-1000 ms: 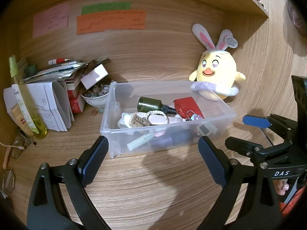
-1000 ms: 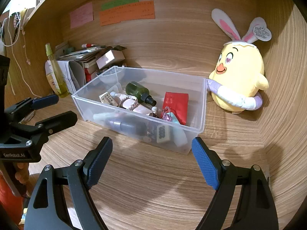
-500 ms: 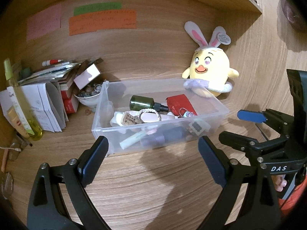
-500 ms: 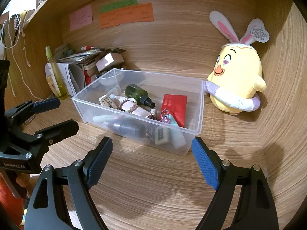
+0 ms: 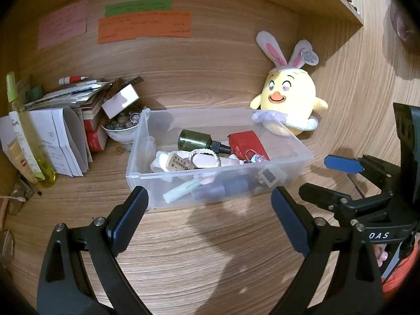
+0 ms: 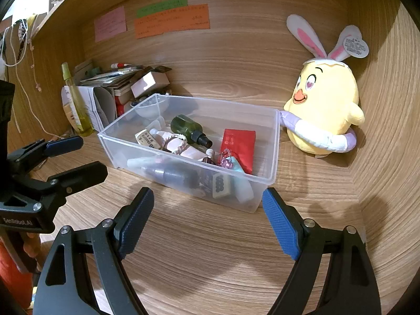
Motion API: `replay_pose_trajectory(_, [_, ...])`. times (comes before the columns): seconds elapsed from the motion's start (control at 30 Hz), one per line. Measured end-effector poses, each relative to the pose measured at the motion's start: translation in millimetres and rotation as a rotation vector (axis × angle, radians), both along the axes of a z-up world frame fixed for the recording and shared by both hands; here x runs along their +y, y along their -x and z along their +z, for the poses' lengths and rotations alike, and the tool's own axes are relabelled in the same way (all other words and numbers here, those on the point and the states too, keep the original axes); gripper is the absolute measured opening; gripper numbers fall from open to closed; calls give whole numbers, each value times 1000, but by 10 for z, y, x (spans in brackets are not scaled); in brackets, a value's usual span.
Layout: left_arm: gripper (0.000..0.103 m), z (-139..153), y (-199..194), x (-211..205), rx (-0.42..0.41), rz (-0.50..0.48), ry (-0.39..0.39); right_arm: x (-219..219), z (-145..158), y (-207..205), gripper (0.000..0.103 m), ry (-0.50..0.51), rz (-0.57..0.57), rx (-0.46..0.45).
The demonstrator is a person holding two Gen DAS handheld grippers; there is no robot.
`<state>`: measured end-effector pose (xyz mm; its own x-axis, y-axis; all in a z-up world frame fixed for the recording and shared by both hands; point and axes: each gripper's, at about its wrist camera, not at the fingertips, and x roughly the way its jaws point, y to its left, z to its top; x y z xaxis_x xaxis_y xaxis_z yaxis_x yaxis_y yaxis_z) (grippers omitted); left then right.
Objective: Organize objects
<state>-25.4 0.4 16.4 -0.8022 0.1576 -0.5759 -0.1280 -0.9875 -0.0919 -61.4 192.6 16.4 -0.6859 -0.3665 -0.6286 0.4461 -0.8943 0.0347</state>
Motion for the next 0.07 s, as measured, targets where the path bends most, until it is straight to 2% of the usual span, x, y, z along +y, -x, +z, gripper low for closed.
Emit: replay_pose_trajectory(0.07, [99, 7, 1, -13, -3, 2, -5, -4, 4, -5, 83, -2, 2, 3])
